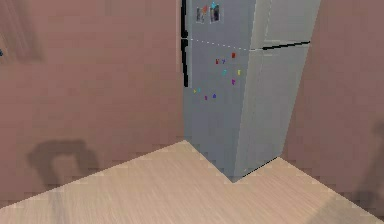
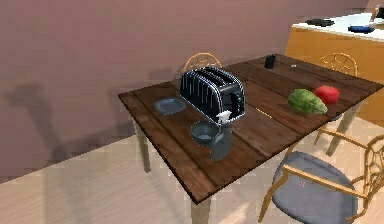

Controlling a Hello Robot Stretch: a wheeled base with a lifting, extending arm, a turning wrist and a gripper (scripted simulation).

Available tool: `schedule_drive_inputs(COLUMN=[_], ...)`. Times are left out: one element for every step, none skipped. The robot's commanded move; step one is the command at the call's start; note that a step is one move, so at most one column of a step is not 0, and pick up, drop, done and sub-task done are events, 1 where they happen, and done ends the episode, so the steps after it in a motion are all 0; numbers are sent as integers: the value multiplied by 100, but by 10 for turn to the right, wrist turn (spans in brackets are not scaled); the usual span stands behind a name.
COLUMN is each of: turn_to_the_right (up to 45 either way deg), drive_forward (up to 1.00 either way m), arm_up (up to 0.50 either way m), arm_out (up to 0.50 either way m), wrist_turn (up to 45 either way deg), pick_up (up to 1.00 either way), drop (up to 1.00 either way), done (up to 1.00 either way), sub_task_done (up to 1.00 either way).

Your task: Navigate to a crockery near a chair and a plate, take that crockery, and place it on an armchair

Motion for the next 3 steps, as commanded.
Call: schedule_drive_inputs(turn_to_the_right=[0, 0, 0], drive_forward=[0, 0, 0], arm_up=[38, 0, 0], arm_out=[0, 42, 0], wrist_turn=[0, 0, 450], pick_up=[0, 0, 0], drop=[0, 0, 0], done=[0, 0, 0], sub_task_done=[0, 0, 0])
